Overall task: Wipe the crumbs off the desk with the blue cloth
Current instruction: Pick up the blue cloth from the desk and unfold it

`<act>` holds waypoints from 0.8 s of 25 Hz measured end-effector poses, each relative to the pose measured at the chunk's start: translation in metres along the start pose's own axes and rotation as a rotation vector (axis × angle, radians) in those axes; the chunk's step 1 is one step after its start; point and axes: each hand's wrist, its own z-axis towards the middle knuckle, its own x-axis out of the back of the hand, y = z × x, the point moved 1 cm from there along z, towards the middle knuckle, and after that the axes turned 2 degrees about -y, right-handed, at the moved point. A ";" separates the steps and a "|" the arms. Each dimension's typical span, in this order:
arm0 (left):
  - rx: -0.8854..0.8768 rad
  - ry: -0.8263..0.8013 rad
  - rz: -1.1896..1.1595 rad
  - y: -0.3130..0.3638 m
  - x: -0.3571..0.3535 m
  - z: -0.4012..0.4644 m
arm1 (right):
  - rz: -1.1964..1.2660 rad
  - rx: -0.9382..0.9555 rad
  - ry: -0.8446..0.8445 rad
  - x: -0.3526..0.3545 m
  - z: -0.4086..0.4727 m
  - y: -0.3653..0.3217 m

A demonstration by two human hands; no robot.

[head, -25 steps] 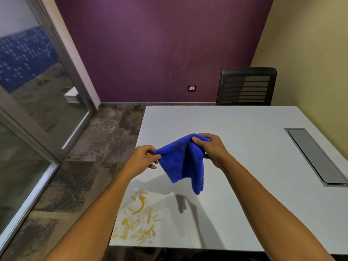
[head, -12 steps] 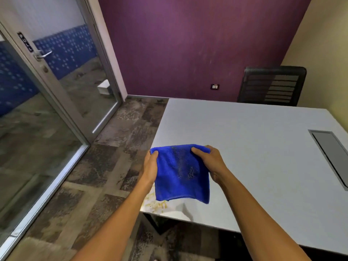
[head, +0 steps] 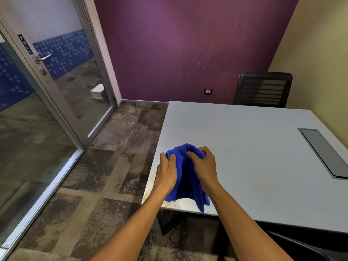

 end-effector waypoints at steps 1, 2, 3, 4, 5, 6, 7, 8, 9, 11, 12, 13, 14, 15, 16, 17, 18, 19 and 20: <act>-0.034 -0.002 -0.015 0.001 0.005 -0.007 | 0.017 0.012 -0.014 -0.009 -0.011 -0.002; -0.066 -0.011 -0.034 0.002 0.009 -0.013 | 0.035 0.019 -0.038 -0.017 -0.021 -0.003; -0.095 -0.032 -0.046 0.001 0.013 -0.018 | 0.057 0.023 -0.069 -0.025 -0.030 -0.003; -0.117 -0.063 -0.050 -0.001 0.018 -0.023 | 0.084 0.027 -0.102 -0.032 -0.039 -0.003; -0.132 -0.099 -0.054 -0.007 0.022 -0.027 | 0.111 0.028 -0.129 -0.038 -0.048 -0.004; -0.131 -0.135 -0.064 -0.014 0.026 -0.030 | 0.118 0.021 -0.146 -0.041 -0.056 -0.004; -0.122 -0.173 -0.088 -0.022 0.031 -0.033 | 0.104 0.012 -0.156 -0.042 -0.063 -0.004; -0.113 -0.204 -0.126 -0.028 0.037 -0.036 | 0.080 0.011 -0.177 -0.042 -0.069 -0.002; -0.105 -0.213 -0.189 -0.035 0.043 -0.038 | 0.062 0.011 -0.218 -0.041 -0.075 -0.001; -0.050 -0.199 -0.388 -0.048 0.051 -0.040 | 0.024 0.063 -0.257 -0.039 -0.087 0.004; -0.027 -0.212 -0.482 -0.053 0.054 -0.041 | -0.037 0.111 -0.201 -0.036 -0.092 0.007; -0.019 -0.245 -0.541 -0.057 0.056 -0.042 | -0.124 0.159 -0.108 -0.032 -0.097 0.009; -0.018 -0.283 -0.571 -0.061 0.057 -0.044 | -0.203 0.177 -0.018 -0.028 -0.101 0.011; -0.019 -0.313 -0.586 -0.065 0.058 -0.046 | -0.239 0.146 0.023 -0.023 -0.106 0.014; -0.017 -0.329 -0.598 -0.067 0.058 -0.048 | -0.236 0.080 -0.005 -0.019 -0.110 0.019; -0.005 -0.324 -0.609 -0.069 0.057 -0.050 | -0.199 -0.008 -0.079 -0.015 -0.113 0.025; 0.015 -0.305 -0.624 -0.070 0.057 -0.050 | -0.163 -0.093 -0.173 -0.013 -0.115 0.032; 0.036 -0.280 -0.636 -0.073 0.056 -0.049 | -0.136 -0.143 -0.249 -0.010 -0.117 0.038; 0.055 -0.262 -0.648 -0.076 0.056 -0.048 | -0.113 -0.156 -0.291 -0.009 -0.117 0.044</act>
